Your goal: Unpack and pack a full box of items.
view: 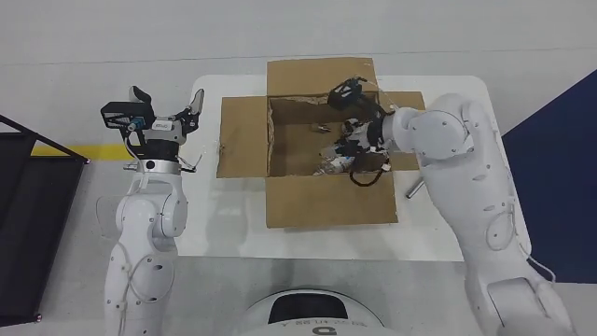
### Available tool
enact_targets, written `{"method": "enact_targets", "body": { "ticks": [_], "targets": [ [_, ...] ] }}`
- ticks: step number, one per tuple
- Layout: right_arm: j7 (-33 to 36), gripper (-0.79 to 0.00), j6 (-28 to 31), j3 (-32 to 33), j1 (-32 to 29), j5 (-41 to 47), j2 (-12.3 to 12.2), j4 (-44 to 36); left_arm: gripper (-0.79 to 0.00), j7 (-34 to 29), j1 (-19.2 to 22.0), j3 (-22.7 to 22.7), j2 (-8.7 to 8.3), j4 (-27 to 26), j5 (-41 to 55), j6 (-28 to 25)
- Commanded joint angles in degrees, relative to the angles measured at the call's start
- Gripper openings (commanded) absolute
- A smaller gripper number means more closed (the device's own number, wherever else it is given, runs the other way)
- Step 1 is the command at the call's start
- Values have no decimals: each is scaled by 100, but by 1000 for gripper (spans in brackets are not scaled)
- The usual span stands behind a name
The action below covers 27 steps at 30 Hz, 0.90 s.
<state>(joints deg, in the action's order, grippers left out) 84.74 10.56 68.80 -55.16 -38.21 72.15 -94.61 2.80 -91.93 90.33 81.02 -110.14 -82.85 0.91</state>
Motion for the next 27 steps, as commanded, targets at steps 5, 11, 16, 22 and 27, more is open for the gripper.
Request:
{"method": "enact_targets", "body": {
  "ticks": [5,11,16,22,27],
  "targets": [
    [326,-123,-408,-941,912,-326,150,1551,0,0,0,0,0,0,0,0],
    [153,-142,-760,-1343,1180,-378,249,2318,0,0,0,0,0,0,0,0],
    [71,-108,-1264,-1535,1253,-626,290,2707,0,0,0,0,0,0,0,0],
    [-112,-71,-1538,-1727,1327,-563,369,3109,0,0,0,0,0,0,0,0],
    [-509,0,-1621,-1798,1470,-223,471,3458,0,0,0,0,0,0,0,0]
  ]
}}
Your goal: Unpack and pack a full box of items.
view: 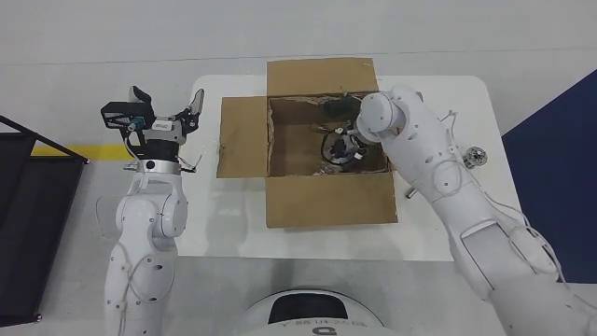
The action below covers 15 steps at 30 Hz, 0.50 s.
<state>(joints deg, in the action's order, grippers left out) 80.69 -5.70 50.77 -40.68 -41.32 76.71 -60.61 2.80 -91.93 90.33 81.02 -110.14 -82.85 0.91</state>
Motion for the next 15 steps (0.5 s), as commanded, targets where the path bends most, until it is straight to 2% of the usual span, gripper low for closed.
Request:
{"method": "enact_targets", "body": {
  "ticks": [1,9,15],
  "targets": [
    [-182,0,29,-5,46,156,33,120,0,0,0,0,0,0,0,0],
    [-880,0,601,-258,218,389,181,371,0,0,0,0,0,0,0,0],
    [-925,0,148,-155,148,206,132,295,0,0,0,0,0,0,0,0]
  ]
}}
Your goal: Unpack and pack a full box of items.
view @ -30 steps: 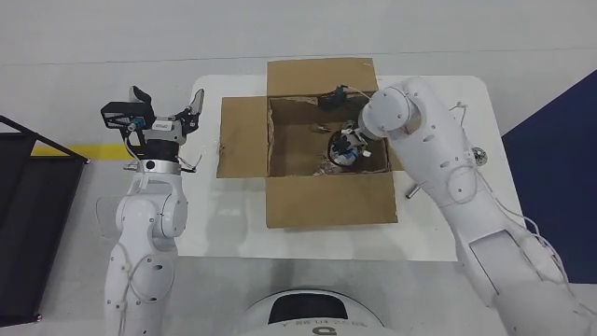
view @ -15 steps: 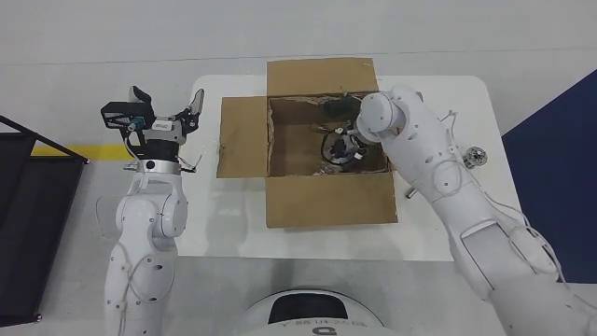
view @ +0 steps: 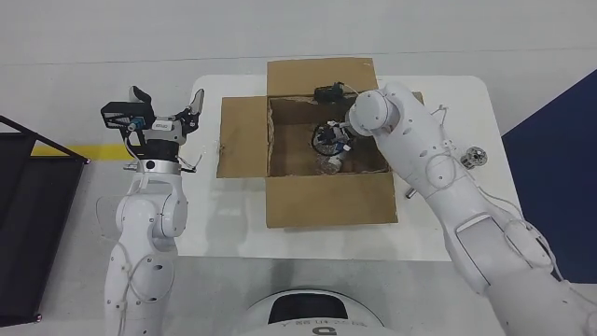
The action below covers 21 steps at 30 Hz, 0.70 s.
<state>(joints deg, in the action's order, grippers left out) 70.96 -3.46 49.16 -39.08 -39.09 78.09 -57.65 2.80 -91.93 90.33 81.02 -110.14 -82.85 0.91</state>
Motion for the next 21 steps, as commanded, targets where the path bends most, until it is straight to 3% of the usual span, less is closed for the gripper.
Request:
{"method": "enact_targets", "body": {
  "ticks": [1,13,16,17,18,21],
  "targets": [
    [73,0,-163,-1,-24,-55,-8,16,0,0,0,0,0,0,0,0],
    [-127,0,-533,-492,43,-155,216,608,0,0,0,0,0,0,0,0],
    [-166,-151,-618,-664,95,-219,303,756,0,0,0,0,0,0,0,0],
    [-168,-243,-639,-714,129,-246,330,820,0,0,0,0,0,0,0,0],
    [-184,-394,-633,-741,160,-225,357,877,0,0,0,0,0,0,0,0],
    [-239,-465,-574,-783,244,-165,417,1064,0,0,0,0,0,0,0,0]
  ]
}}
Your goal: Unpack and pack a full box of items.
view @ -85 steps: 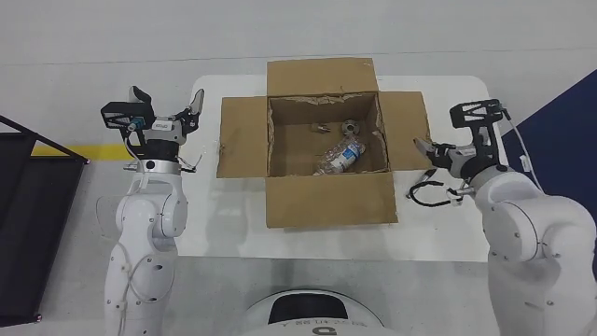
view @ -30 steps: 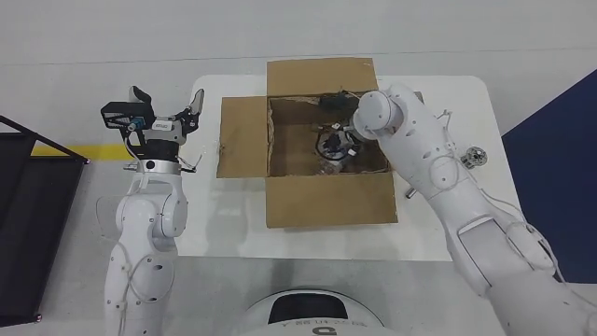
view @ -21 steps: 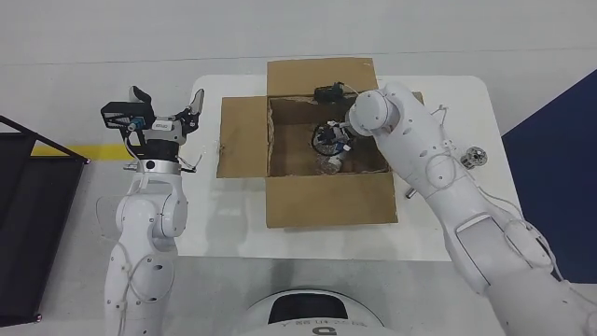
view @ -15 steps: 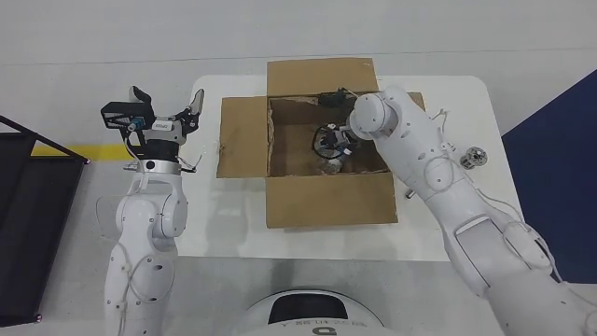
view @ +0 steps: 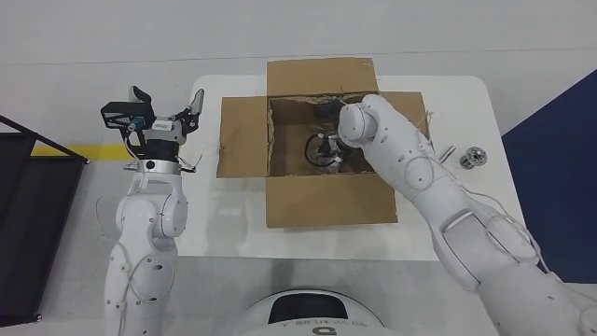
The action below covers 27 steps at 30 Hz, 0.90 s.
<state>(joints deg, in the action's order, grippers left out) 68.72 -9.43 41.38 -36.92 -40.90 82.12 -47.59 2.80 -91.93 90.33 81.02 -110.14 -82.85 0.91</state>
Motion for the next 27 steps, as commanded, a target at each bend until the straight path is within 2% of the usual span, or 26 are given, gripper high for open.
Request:
{"method": "enact_targets", "body": {
  "ticks": [1,2,3,4,10,16,20,27],
  "targets": [
    [-39,-502,39,1,52,34,24,104,0,0,0,0,0,0,0,0],
    [-79,-585,51,22,73,55,28,138,0,0,0,0,0,0,0,0],
    [-89,-708,82,38,81,73,29,158,0,0,0,0,0,0,0,0],
    [-88,-785,126,63,88,98,25,177,0,0,0,0,0,0,0,0],
    [-215,-785,271,196,63,144,-11,219,0,0,0,0,0,0,0,0],
    [-403,-785,259,475,-196,96,-150,-336,0,0,0,0,0,0,0,0],
    [-448,-785,112,806,-628,-164,-351,-1238,0,0,0,0,0,0,0,0],
    [-184,-785,-82,1597,-1740,-767,-750,-3217,0,0,0,0,0,0,0,0]
  ]
}}
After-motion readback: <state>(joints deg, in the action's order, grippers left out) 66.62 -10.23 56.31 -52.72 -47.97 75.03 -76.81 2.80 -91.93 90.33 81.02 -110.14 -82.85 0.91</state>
